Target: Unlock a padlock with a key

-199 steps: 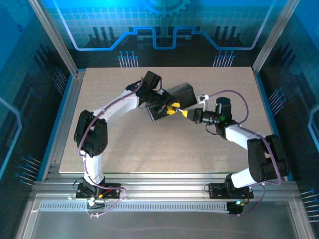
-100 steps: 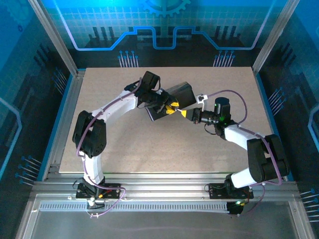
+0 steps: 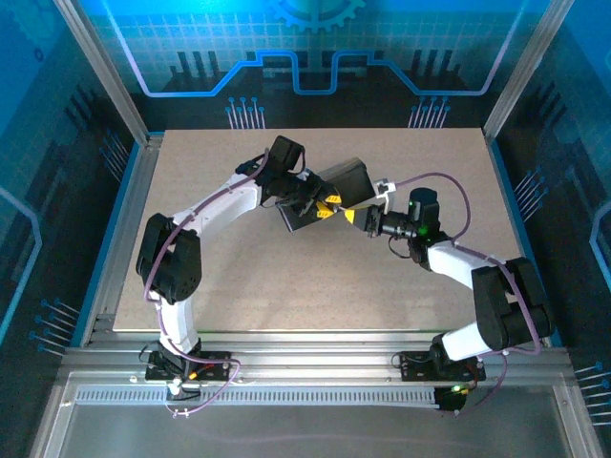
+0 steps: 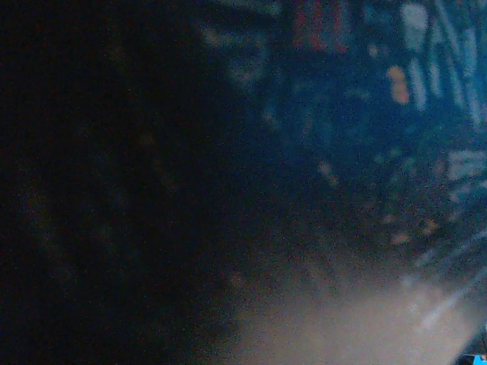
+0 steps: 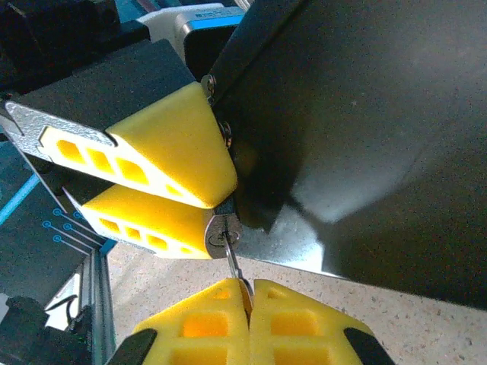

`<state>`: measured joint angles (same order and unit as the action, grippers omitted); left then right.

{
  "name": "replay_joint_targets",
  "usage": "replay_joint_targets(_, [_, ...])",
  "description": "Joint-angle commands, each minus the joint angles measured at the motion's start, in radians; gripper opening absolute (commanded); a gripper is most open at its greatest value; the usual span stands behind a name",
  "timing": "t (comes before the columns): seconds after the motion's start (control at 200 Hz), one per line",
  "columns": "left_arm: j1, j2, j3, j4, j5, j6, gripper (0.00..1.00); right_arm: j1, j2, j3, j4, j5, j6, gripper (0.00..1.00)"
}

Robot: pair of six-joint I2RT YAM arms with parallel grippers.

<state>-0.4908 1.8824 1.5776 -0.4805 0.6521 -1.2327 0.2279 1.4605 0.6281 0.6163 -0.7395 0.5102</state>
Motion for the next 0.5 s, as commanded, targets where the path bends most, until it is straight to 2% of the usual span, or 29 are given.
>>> replay_joint_targets(0.0, [-0.012,-0.060,-0.010,0.047,0.068,-0.010,0.00,0.040,-0.013,-0.001,0.117,-0.017,-0.044,0.00])
replay_joint_targets(0.285, [-0.024,-0.045,0.006,0.047,0.138,0.025,0.00,0.131,-0.007,0.031,0.135,0.011,-0.142,0.00])
replay_joint_targets(0.495, [-0.031,-0.052,0.022,0.011,0.160,0.079,0.00,0.147,0.030,0.028,0.257,0.025,-0.096,0.00])
